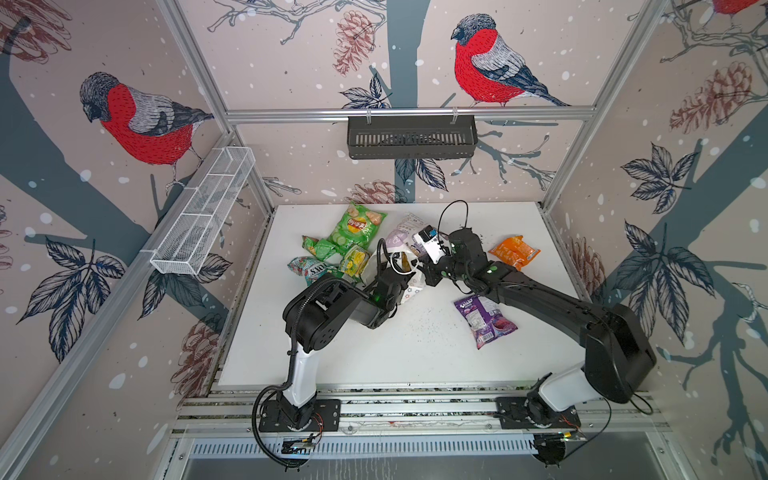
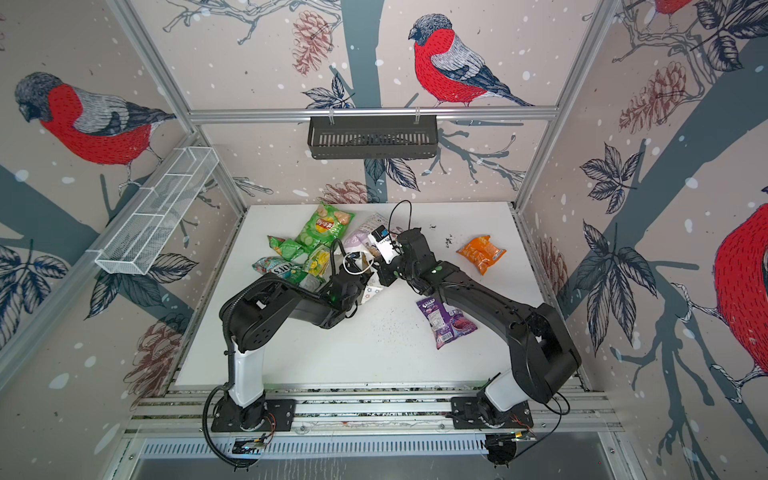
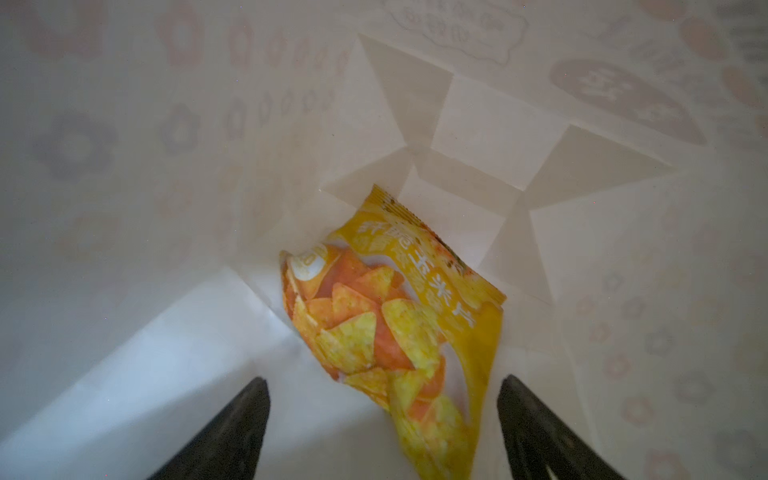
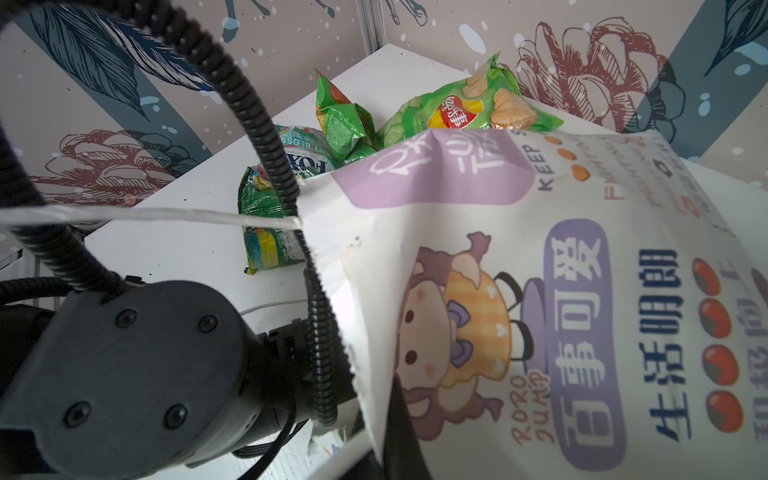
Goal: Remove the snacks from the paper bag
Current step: 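Lower the left gripper into the bag and close it on the yellow packet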
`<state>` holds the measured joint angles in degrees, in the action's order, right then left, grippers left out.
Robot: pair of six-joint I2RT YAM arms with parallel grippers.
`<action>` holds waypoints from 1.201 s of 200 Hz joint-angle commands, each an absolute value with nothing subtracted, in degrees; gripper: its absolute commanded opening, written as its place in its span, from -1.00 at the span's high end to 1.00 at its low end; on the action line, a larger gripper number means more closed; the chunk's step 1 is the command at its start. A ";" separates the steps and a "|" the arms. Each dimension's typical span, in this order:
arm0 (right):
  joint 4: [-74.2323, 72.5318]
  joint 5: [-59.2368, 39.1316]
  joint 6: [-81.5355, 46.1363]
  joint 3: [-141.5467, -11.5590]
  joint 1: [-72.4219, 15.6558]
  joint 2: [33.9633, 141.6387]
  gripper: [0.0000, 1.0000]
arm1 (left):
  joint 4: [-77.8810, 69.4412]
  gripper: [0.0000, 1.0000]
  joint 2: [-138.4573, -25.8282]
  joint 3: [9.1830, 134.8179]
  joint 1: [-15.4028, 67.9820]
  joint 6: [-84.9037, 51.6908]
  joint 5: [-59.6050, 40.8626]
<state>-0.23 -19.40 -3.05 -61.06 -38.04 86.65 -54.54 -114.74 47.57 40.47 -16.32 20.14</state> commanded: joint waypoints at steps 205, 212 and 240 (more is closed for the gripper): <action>-6.10 -22.84 -4.13 -59.35 -39.37 89.36 1.00 | -54.81 -0.87 -122.67 58.13 40.16 -23.82 12.13; -6.23 -22.90 -4.04 -59.16 -39.37 89.38 1.00 | -55.95 -0.87 -122.69 57.93 40.23 -23.86 11.22; -6.83 -22.93 -4.08 -58.29 -38.92 89.19 1.00 | -59.84 -0.88 -123.02 57.46 40.91 -24.01 8.49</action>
